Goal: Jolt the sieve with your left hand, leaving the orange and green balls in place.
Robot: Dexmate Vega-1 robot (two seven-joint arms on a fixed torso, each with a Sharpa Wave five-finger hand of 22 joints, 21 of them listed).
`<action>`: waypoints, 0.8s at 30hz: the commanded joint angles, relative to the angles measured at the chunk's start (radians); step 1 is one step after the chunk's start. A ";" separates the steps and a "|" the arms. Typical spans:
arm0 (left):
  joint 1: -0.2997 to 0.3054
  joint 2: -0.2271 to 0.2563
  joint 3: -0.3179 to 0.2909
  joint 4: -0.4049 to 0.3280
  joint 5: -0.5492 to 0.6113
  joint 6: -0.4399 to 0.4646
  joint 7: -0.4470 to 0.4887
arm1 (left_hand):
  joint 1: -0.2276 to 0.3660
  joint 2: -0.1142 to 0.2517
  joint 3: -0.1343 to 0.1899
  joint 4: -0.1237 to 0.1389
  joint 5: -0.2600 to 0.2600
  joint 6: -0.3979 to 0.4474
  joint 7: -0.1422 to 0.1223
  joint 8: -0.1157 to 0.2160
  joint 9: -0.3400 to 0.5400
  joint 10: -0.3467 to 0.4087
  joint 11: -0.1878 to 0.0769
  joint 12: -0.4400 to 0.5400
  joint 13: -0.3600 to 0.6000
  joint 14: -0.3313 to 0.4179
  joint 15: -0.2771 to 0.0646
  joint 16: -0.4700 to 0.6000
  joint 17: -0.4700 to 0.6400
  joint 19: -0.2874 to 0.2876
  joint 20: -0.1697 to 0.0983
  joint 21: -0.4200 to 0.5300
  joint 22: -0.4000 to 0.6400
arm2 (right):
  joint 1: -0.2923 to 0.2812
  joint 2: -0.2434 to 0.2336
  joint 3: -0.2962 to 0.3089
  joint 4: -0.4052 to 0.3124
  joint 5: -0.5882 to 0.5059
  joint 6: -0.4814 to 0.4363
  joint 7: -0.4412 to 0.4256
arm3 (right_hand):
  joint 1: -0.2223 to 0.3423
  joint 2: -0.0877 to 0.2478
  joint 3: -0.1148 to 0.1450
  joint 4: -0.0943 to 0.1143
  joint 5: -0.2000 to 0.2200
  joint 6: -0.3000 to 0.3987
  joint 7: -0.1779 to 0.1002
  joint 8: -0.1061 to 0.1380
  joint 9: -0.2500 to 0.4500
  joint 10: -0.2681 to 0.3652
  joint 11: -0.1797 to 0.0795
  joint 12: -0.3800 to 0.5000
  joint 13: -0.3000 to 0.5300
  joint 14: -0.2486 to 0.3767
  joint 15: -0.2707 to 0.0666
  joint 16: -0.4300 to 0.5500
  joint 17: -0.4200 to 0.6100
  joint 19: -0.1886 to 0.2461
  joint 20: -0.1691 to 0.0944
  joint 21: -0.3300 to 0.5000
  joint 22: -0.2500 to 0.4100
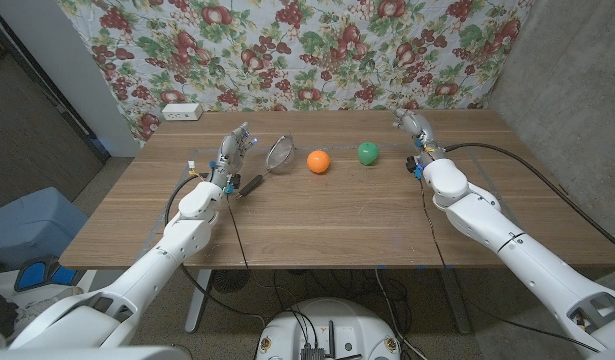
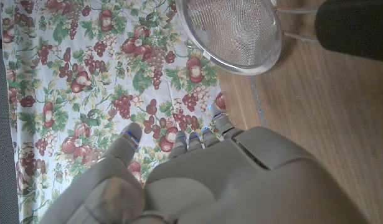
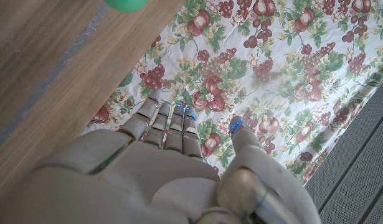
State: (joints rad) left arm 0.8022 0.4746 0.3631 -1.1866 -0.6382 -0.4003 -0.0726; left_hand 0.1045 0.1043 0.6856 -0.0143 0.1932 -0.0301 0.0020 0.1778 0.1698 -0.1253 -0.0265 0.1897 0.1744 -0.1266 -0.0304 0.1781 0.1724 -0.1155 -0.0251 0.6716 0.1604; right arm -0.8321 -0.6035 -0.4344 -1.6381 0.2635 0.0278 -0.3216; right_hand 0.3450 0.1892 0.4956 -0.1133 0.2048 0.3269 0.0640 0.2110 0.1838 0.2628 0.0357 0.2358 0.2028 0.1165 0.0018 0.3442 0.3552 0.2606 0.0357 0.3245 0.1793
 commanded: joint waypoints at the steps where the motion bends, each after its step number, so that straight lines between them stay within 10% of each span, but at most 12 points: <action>1: 0.005 -0.006 0.001 -0.003 0.005 -0.006 0.016 | -0.004 0.019 0.002 -0.010 0.003 0.002 -0.002 0.005 0.002 0.004 -0.003 0.006 0.003 0.003 0.003 0.010 0.002 0.004 0.001 -0.003 0.006 | 0.044 -0.002 -0.024 0.004 -0.036 -0.030 0.025 | 0.004 -0.012 0.004 -0.003 0.010 0.008 0.001 -0.002 0.003 0.007 -0.003 -0.001 0.001 0.006 -0.002 0.003 0.002 0.005 0.004 -0.005 0.002; 24: -0.002 -0.011 -0.005 0.025 -0.003 -0.023 -0.001 | -0.009 0.020 0.001 -0.016 0.002 0.005 -0.002 0.005 0.003 0.006 -0.003 0.005 0.003 0.005 0.002 0.010 0.003 0.011 -0.001 -0.015 0.006 | 0.110 0.026 -0.072 0.023 -0.081 -0.069 0.043 | 0.009 -0.013 0.006 -0.004 0.012 0.010 -0.001 -0.005 0.004 0.006 -0.005 -0.005 0.002 0.002 -0.005 0.001 0.004 0.005 0.004 -0.009 0.002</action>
State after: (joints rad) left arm 0.8038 0.4660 0.3615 -1.1728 -0.6361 -0.4155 -0.0657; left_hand 0.1005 0.1083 0.6858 -0.0226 0.1932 -0.0265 -0.0018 0.1778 0.1698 -0.1216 -0.0303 0.1897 0.1744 -0.1267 -0.0304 0.1781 0.1725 -0.1066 -0.0268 0.6581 0.1604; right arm -0.7525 -0.5880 -0.4848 -1.6213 0.2059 -0.0227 -0.2883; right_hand 0.3425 0.1819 0.4956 -0.1132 0.2109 0.3268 0.0640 0.2069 0.1838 0.2626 0.0357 0.2359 0.2030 0.1164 0.0018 0.3442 0.3550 0.2605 0.0358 0.3174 0.1792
